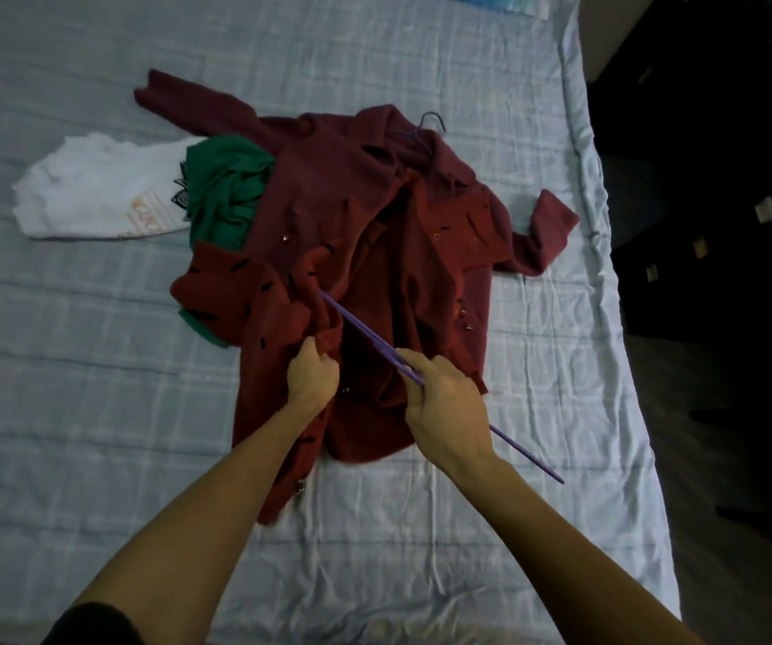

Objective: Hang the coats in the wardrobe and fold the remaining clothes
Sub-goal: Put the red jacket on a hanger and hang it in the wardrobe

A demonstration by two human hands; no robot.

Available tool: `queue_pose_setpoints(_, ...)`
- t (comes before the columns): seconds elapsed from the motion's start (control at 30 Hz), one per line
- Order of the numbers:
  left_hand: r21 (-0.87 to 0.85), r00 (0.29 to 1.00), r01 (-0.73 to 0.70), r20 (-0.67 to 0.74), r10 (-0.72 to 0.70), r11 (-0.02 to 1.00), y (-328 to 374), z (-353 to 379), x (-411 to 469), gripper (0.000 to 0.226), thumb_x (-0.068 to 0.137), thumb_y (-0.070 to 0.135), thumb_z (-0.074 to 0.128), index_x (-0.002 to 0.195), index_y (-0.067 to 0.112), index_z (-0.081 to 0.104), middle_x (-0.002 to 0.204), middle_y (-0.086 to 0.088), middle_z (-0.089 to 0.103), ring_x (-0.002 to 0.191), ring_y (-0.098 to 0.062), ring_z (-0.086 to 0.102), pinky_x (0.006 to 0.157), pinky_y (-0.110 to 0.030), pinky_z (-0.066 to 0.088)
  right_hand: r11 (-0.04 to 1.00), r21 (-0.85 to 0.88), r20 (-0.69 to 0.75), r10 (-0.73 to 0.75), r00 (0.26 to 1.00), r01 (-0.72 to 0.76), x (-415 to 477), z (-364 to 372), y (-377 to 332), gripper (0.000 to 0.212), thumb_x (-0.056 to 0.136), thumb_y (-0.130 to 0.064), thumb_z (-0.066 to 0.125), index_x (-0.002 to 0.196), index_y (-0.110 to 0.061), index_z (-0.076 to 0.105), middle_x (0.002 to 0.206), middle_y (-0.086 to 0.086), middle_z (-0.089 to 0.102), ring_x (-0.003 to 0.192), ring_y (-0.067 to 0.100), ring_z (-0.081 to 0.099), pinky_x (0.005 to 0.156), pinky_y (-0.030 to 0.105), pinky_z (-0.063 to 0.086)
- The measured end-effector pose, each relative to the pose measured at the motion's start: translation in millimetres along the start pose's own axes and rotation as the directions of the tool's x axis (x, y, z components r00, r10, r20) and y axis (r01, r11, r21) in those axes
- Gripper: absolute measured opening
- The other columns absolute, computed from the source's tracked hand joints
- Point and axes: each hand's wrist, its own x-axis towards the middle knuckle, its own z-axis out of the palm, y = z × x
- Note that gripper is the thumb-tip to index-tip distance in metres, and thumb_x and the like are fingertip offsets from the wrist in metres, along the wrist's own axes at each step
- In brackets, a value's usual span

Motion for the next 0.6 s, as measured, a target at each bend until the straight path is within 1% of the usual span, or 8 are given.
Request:
queue_pose_setpoints(0.07,-0.136,0.998,0.025,-0.055,-0.033,0.990,28.3,-24.9,-4.3,0.029,0.092,0.013,0.046,0.116,0.003,0.059,0.115,-0.021,0.062,0.107,-0.038,0.057,0.092,-0.038,0.042,0.999,0.028,-0.010,0.019,1.000,-0.019,-0.1,-10.7,-5.0,0.031,0.095,-0.022,0.047,0.123,-0.027,0.060,0.085,0.003,0.060,0.072,0.028,0.060,0.065,0.044,0.050)
queue_pose_setpoints(0.17,-0.259,0.995,-0.029,-0.101,0.003,0.966,64.4,-72.6,-11.8,0.022,0.089,0.017,0.049,0.103,0.011,0.065,0.101,-0.013,0.066,0.093,-0.028,0.061,0.083,-0.034,0.047,0.986,0.152,-0.028,0.069,0.997,-0.064,-1.0,-33.2,-15.0,0.026,0.097,-0.026,0.047,0.119,-0.028,0.062,0.093,0.004,0.064,0.082,0.028,0.062,0.072,0.041,0.051)
queue_pose_setpoints(0.23,-0.259,0.993,-0.087,-0.102,0.063,0.962,82.6,-103.9,-17.2,0.018,0.087,0.016,0.049,0.097,0.018,0.064,0.096,-0.005,0.066,0.090,-0.025,0.060,0.081,-0.033,0.047,0.974,0.214,-0.039,0.083,0.996,-0.073,-1.7,-50.3,-21.0,0.024,0.097,-0.030,0.046,0.113,-0.026,0.064,0.094,0.005,0.066,0.085,0.029,0.064,0.075,0.043,0.051)
queue_pose_setpoints(0.3,-0.273,0.988,-0.130,-0.117,0.101,0.953,102.8,-132.6,-26.2,0.018,0.088,0.013,0.048,0.097,0.021,0.062,0.096,-0.002,0.065,0.092,-0.022,0.061,0.083,-0.032,0.049,0.966,0.250,-0.054,0.080,0.995,-0.064,-2.0,-69.5,-26.0,0.025,0.095,-0.035,0.046,0.109,-0.026,0.065,0.093,0.002,0.069,0.087,0.027,0.065,0.077,0.041,0.051)
queue_pose_setpoints(0.4,-0.287,0.960,-0.247,-0.200,0.194,0.926,136.1,-168.6,-44.4,0.019,0.093,0.007,0.048,0.101,0.018,0.061,0.104,-0.004,0.065,0.098,-0.024,0.062,0.087,-0.032,0.049,0.965,0.261,-0.058,0.041,0.997,-0.024,-0.9,-102.0,-33.1,0.023,0.093,-0.036,0.048,0.099,-0.026,0.068,0.088,-0.003,0.072,0.086,0.021,0.066,0.073,0.031,0.049)
queue_pose_setpoints(0.47,-0.231,0.927,-0.325,-0.270,0.260,0.917,158.0,-189.8,-59.4,0.020,0.094,0.009,0.047,0.107,0.014,0.062,0.109,-0.004,0.065,0.100,-0.021,0.060,0.090,-0.033,0.048,0.970,0.241,-0.040,0.003,0.999,0.007,-1.6,-122.9,-40.0,0.022,0.092,-0.037,0.049,0.096,-0.028,0.069,0.085,-0.002,0.072,0.084,0.022,0.065,0.070,0.031,0.048)
queue_pose_setpoints(0.5,-0.207,0.912,-0.355,-0.290,0.289,0.912,169.3,-199.3,-68.2,0.021,0.094,0.012,0.047,0.107,0.017,0.062,0.108,-0.004,0.065,0.099,-0.020,0.061,0.092,-0.035,0.049,0.971,0.238,-0.028,-0.012,1.000,0.018,-2.4,-132.1,-44.2,0.022,0.091,-0.038,0.049,0.095,-0.029,0.069,0.085,-0.001,0.072,0.084,0.024,0.065,0.070,0.032,0.048)
queue_pose_setpoints(0.6,-0.158,0.883,-0.429,-0.280,0.376,0.890,203.6,-224.3,-99.8,0.020,0.095,0.018,0.047,0.090,0.030,0.062,0.092,0.001,0.067,0.086,-0.017,0.063,0.081,-0.036,0.051,0.964,0.259,-0.019,-0.055,0.998,0.058,-2.9,-150.6,-59.8,0.022,0.091,-0.037,0.051,0.095,-0.028,0.070,0.087,0.000,0.072,0.085,0.025,0.065,0.068,0.030,0.045)
